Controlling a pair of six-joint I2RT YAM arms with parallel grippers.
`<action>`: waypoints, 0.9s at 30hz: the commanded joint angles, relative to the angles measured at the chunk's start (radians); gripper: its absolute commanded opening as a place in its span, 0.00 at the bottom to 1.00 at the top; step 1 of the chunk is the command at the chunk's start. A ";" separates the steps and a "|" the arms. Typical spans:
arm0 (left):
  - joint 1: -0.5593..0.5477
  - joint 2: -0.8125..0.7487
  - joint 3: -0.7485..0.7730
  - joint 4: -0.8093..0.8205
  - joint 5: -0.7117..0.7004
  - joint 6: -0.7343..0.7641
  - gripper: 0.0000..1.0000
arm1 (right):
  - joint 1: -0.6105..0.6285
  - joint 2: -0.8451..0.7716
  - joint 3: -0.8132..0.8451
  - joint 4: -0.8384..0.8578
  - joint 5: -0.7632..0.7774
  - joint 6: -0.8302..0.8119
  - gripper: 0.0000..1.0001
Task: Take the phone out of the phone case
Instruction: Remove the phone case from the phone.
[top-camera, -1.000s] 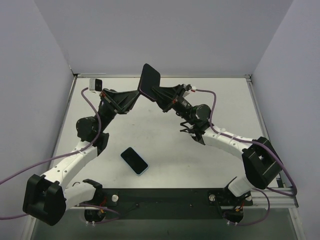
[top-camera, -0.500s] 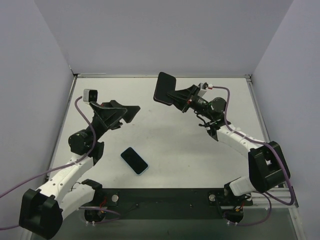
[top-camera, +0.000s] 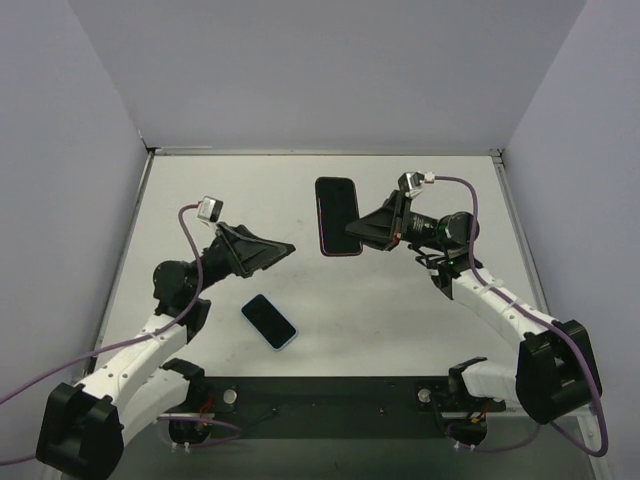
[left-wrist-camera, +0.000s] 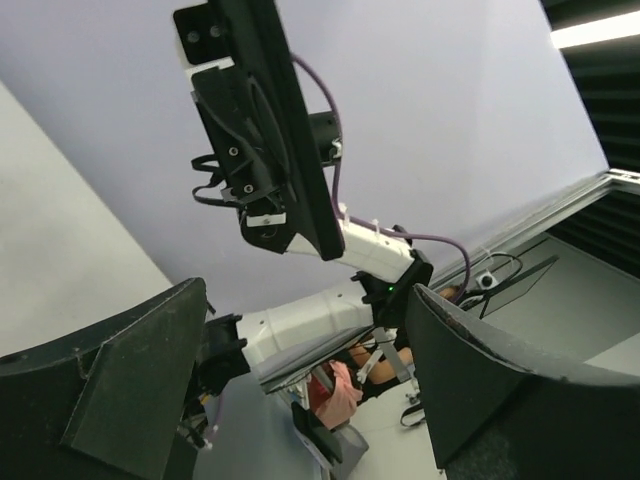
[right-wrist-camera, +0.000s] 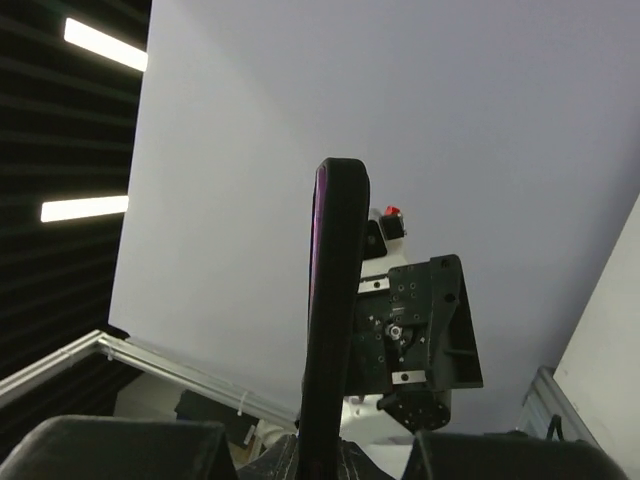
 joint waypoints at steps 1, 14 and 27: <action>-0.051 0.038 0.035 -0.108 0.087 0.182 0.91 | -0.001 -0.050 -0.039 0.424 -0.059 -0.068 0.00; -0.214 -0.090 -0.014 -0.217 -0.114 0.445 0.78 | 0.003 -0.016 -0.099 0.424 0.001 -0.082 0.00; -0.232 0.185 0.024 0.112 -0.028 0.268 0.80 | 0.019 -0.007 -0.105 0.422 0.004 -0.090 0.00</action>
